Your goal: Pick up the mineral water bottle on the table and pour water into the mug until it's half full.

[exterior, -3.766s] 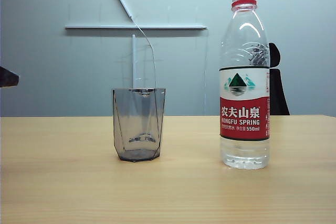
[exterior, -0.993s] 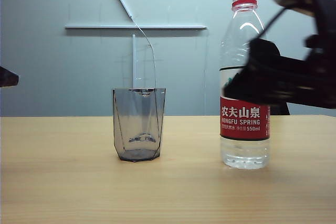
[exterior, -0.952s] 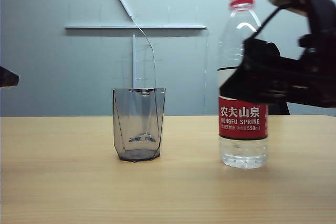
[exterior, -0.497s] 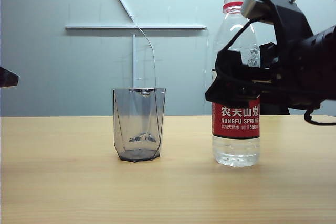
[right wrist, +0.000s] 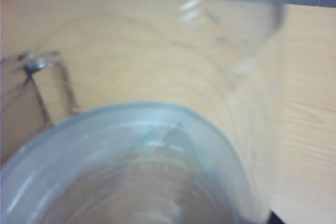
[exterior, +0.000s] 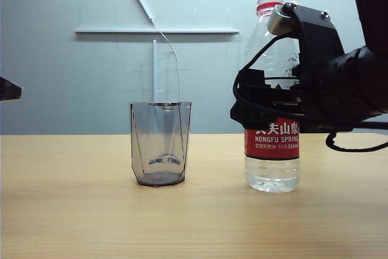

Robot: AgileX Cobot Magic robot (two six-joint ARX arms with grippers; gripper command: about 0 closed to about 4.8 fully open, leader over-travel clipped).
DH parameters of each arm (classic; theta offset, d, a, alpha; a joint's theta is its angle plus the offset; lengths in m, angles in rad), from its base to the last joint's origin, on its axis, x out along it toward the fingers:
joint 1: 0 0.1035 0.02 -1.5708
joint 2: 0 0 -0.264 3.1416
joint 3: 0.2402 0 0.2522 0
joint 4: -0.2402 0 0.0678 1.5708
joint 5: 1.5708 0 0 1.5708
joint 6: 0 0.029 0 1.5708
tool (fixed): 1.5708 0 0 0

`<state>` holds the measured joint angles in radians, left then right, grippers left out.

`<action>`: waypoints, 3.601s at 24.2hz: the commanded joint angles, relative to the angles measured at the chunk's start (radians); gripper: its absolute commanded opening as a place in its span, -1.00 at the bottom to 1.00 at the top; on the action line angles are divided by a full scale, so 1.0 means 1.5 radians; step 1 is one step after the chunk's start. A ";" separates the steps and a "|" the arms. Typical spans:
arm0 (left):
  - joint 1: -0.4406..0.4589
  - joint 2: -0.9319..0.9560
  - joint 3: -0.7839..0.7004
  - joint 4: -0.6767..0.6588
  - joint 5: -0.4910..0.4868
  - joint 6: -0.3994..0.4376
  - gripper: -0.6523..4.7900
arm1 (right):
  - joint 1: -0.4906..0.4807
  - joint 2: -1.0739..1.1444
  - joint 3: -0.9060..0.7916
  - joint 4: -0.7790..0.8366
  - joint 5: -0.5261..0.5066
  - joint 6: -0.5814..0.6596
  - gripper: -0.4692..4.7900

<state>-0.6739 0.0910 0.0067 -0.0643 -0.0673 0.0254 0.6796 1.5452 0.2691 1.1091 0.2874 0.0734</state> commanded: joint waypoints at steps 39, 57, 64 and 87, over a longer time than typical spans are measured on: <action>0.005 0.001 0.002 0.008 0.001 -0.002 -0.77 | 0.020 -0.085 0.246 -0.420 0.083 -0.473 0.03; 0.005 0.000 0.002 0.008 0.001 -0.002 -0.77 | 0.019 -0.084 0.260 -0.422 0.182 -0.766 0.01; 0.005 0.000 0.002 0.008 0.001 -0.002 -0.77 | 0.019 -0.084 0.260 -0.422 0.199 -0.815 0.01; 0.005 0.000 0.002 0.008 0.001 -0.002 -0.77 | 0.019 -0.077 0.260 -0.371 0.194 -0.953 0.01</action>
<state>-0.6655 0.0906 0.0067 -0.0643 -0.0685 0.0254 0.7071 1.4338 0.6479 0.4831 0.5735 -1.3388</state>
